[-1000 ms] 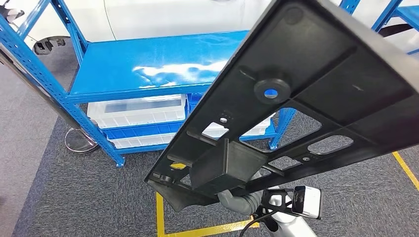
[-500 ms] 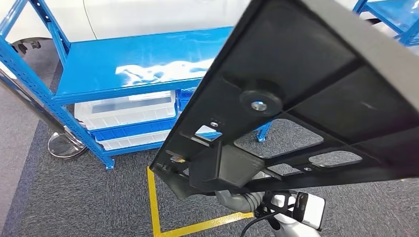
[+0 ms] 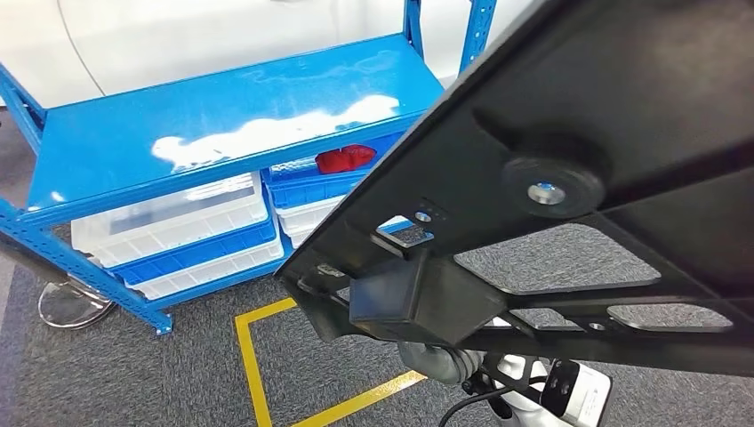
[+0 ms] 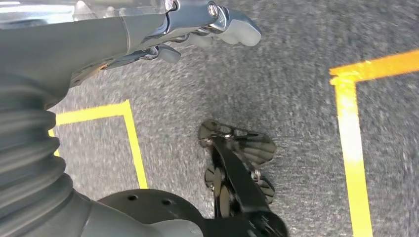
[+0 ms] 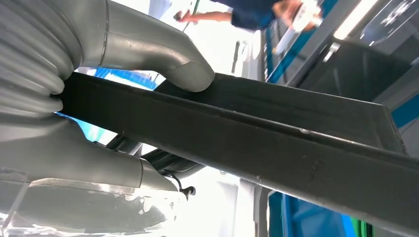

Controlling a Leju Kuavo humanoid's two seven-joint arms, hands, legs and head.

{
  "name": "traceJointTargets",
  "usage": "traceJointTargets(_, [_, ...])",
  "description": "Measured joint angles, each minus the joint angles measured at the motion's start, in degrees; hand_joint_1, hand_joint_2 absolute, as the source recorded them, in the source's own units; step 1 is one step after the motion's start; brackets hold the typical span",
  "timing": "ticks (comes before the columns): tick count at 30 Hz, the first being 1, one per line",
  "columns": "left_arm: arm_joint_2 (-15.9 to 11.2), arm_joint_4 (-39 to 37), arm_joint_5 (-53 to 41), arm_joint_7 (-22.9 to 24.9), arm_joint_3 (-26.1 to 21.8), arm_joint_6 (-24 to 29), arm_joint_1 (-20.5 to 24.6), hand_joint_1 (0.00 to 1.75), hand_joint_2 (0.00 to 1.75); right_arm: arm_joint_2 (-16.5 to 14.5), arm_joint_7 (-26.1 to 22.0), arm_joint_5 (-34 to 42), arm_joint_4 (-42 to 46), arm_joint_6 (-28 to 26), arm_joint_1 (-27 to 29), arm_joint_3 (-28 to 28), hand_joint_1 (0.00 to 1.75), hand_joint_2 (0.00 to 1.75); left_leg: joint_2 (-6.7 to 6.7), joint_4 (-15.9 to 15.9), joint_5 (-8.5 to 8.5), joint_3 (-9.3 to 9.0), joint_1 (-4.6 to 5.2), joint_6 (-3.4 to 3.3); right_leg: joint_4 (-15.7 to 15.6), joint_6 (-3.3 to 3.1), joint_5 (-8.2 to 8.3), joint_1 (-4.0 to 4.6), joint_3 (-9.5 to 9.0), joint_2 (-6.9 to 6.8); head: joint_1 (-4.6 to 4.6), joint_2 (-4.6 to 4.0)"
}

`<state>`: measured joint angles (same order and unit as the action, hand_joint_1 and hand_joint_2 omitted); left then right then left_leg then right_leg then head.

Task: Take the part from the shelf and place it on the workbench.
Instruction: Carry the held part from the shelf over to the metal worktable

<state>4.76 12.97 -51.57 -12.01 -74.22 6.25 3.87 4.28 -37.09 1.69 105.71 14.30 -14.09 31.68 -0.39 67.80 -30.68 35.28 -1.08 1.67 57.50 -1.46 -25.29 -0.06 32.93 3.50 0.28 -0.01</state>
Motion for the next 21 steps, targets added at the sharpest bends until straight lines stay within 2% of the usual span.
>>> traceJointTargets(2, [-0.3, 0.0, -0.2, 0.0, 0.1, -1.0, 0.1, 0.0, 1.75, 0.0, -0.3, -0.2, 0.3, -0.3, 0.2, -0.2, 1.75, 1.75, -2.28, -7.2, 2.58, -3.42, -0.13, -0.3, 0.5, 0.47, -0.08, 0.07, 0.35, 1.31, 0.03, -0.01])
traceJointTargets(3, [-0.5, 0.0, 0.0, -0.1, 0.1, -1.4, 0.1, 0.0, 1.75, 0.0, -0.6, -0.3, 0.4, -0.2, 0.4, -0.3, 1.75, 1.75, -3.08, -9.0, 2.85, -4.17, -0.14, -0.44, 0.7, 0.8, -0.03, 0.03, 0.65, 1.86, 0.04, -0.01])
traceJointTargets(4, [-0.7, 0.0, 0.2, -0.2, 0.0, -1.7, 0.1, 0.0, 1.75, 0.0, -1.2, -0.2, 0.4, 0.1, 0.6, -0.5, 1.75, 1.75, -3.32, -9.5, 2.61, -4.35, -0.08, -0.59, 0.8, 1.17, 0.09, -0.03, 0.96, 2.4, 0.04, 0.0])
traceJointTargets(5, [-0.9, 0.0, 0.5, -0.3, 0.0, -1.8, 0.1, 0.0, 1.75, 0.0, -1.6, -0.2, 0.4, 0.5, 0.9, -0.7, 1.75, 1.75, -2.84, -9.7, 2.7, -4.36, -0.06, -0.83, 0.8, 1.56, 0.26, -0.14, 1.2, 2.96, 0.04, 0.01])
traceJointTargets(6, [-1.0, 0.0, 0.9, -0.4, 0.0, -1.8, 0.2, 0.0, 1.75, 0.0, -2.0, -0.1, 0.3, 0.9, 1.1, -1.0, 1.75, 1.75, -2.24, -9.9, 2.89, -4.35, -0.11, -1.17, 0.9, 1.89, 0.26, -0.21, 1.37, 2.88, 0.03, 0.01])
traceJointTargets(7, [-1.2, 0.0, 1.2, -0.5, -0.1, -1.8, 0.2, 0.0, 1.75, 0.0, -2.2, 0.0, 0.2, 1.4, 1.2, -1.3, 1.75, 1.75, -1.64, -10.1, 3.08, -4.38, -0.19, -1.57, 1.5, 2.21, -0.17, -0.18, 1.73, 2.03, 0.14, 0.0])
traceJointTargets(8, [-1.3, 0.0, 1.5, -0.7, -0.2, -1.8, 0.3, 0.0, 1.75, 0.0, -2.2, 0.1, 0.2, 1.8, 1.0, -1.7, 1.75, 1.75, -0.94, -10.3, 3.26, -4.38, -0.27, -1.93, 3.3, 2.53, -1.28, -0.16, 2.6, 0.69, 0.3, 0.0])
traceJointTargets(10, [-1.5, 0.0, 1.9, -0.9, -0.3, -1.6, 0.3, 0.0, 1.75, 0.0, -2.2, 0.2, 0.0, 2.3, 0.7, -2.2, 1.75, 1.75, 0.47, -10.4, 3.37, -4.31, -0.2, -2.32, 10.1, 3.09, -4.89, -0.32, 5.89, -2.14, 0.58, -0.01])
traceJointTargets(11, [-1.7, 0.0, 2.1, -1.1, -0.5, -1.6, 0.2, 0.0, 1.75, -0.1, -2.2, 0.2, -0.1, 2.4, 0.6, -2.5, 1.75, 1.75, 1.21, -10.4, 3.36, -4.25, -0.14, -2.36, 14.1, 3.34, -6.5, -0.51, 7.79, -2.69, 0.62, 0.0])
traceJointTargets(12, [-1.8, 0.0, 2.2, -1.3, -0.5, -1.7, 0.2, 0.0, 1.75, -0.1, -2.2, 0.2, -0.2, 2.5, 0.6, -2.7, 1.75, 1.75, 1.94, -10.3, 3.34, -4.23, -0.12, -2.36, 16.8, 3.53, -7.2, -0.68, 9.07, -2.93, 0.62, 0.0])
traceJointTargets(13, [-2.0, 0.0, 2.3, -1.4, -0.6, -1.8, 0.2, 0.0, 1.75, -0.1, -2.2, 0.2, -0.3, 2.6, 0.6, -2.9, 1.75, 1.75, 2.64, -10.3, 3.3, -4.22, -0.11, -2.32, 17.4, 3.66, -6.81, -0.83, 9.33, -3.11, 0.63, 0.0])
traceJointTargets(14, [-2.0, 0.0, 2.5, -1.6, -0.7, -1.9, 0.3, 0.0, 1.75, -0.1, -2.2, 0.3, -0.4, 2.8, 0.5, -3.1, 1.75, 1.75, 3.28, -10.3, 3.25, -4.26, -0.11, -2.25, 15.5, 3.69, -5.39, -0.93, 8.34, -3.41, 0.63, 0.01])
traceJointTargets(15, [-2.1, 0.0, 2.6, -1.7, -0.8, -2.0, 0.5, 0.0, 1.75, -0.2, -2.2, 0.3, -0.4, 2.9, 0.5, -3.2, 1.75, 1.75, 3.85, -10.3, 3.16, -4.36, -0.11, -2.12, 11.7, 3.6, -3.39, -0.95, 6.29, -4.19, 0.63, 0.0])
traceJointTargets(17, [-2.2, 0.0, 2.9, -1.9, -1.1, -2.1, 0.7, 0.0, 1.75, -0.4, -2.2, 0.4, -0.4, 3.0, 0.2, -3.4, 1.75, 1.75, 4.83, -10.2, 2.89, -4.61, 0.11, -1.67, 3.8, 2.93, -0.75, -0.51, 2.19, -7.1, 0.61, 0.0])
traceJointTargets(18, [-2.2, 0.0, 3.0, -1.9, -1.3, -2.0, 0.7, 0.0, 1.75, -0.5, -2.2, 0.5, -0.4, 3.0, 0.1, -3.5, 1.75, 1.75, 5.32, -10.2, 2.77, -4.72, 0.24, -1.36, 1.6, 2.48, -0.32, -0.2, 1.17, -8.03, 0.59, 0.0])
traceJointTargets(19, [-2.2, 0.0, 3.1, -1.9, -1.4, -1.8, 0.7, 0.0, 1.75, -0.6, -2.2, 0.6, -0.4, 3.1, 0.0, -3.6, 1.75, 1.75, 5.86, -10.2, 2.68, -4.81, 0.39, -1.03, 0.9, 2.05, -0.4, 0.1, 0.99, -8.29, 0.57, 0.0])
traceJointTargets(21, [-2.3, 0.0, 3.1, -1.9, -1.6, -1.5, 0.8, 0.0, 1.75, -0.7, -2.2, 0.7, -0.4, 3.1, 0.1, -3.8, 1.75, 1.75, 6.93, -10.3, 2.46, -5.01, 0.4, -0.37, 0.7, 1.28, -0.13, 0.14, 1.21, -6.75, 0.55, 0.0])
